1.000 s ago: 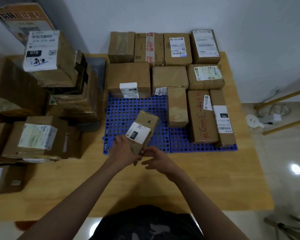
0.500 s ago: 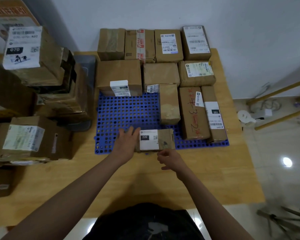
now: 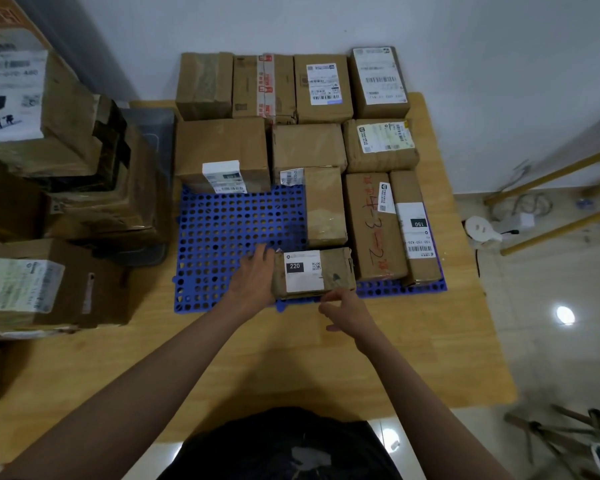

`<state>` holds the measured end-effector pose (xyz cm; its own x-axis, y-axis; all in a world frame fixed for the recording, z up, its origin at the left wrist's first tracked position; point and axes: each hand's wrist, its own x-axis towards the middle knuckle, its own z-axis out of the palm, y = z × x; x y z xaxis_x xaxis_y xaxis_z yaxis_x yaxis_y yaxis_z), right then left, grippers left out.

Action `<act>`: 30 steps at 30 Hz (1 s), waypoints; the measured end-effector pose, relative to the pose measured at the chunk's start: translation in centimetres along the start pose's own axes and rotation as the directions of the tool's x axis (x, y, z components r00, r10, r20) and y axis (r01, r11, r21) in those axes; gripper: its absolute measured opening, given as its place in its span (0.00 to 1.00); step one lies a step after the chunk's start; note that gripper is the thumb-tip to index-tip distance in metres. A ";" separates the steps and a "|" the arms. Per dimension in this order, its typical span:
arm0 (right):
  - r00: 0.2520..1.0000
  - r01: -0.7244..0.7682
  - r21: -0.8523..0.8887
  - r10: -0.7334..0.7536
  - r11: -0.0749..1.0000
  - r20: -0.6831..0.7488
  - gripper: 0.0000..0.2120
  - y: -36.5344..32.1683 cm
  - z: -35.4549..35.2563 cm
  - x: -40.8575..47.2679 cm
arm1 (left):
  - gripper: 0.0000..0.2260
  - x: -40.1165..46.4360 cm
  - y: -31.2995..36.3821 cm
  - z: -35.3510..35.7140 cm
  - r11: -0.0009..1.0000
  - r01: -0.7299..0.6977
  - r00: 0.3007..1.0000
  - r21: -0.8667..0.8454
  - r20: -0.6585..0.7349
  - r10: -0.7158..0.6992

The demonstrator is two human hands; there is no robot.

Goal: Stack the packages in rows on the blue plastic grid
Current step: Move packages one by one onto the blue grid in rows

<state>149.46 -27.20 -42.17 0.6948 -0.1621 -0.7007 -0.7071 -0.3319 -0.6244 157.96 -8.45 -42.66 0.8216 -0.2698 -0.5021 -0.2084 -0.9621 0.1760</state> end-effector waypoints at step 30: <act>0.810 0.555 -0.567 -0.242 0.609 0.533 0.13 -11.9 12.9 -2.7 | 0.24 -16.3 -13.7 -5.9 0.943 0.332 0.939 -0.027 -0.090 -0.333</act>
<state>154.26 -10.80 -37.32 0.6645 0.4447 -0.6006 0.0299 -0.8189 -0.5732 150.55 9.40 -31.94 0.8885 0.0706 -0.4534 0.0905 -0.9956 0.0223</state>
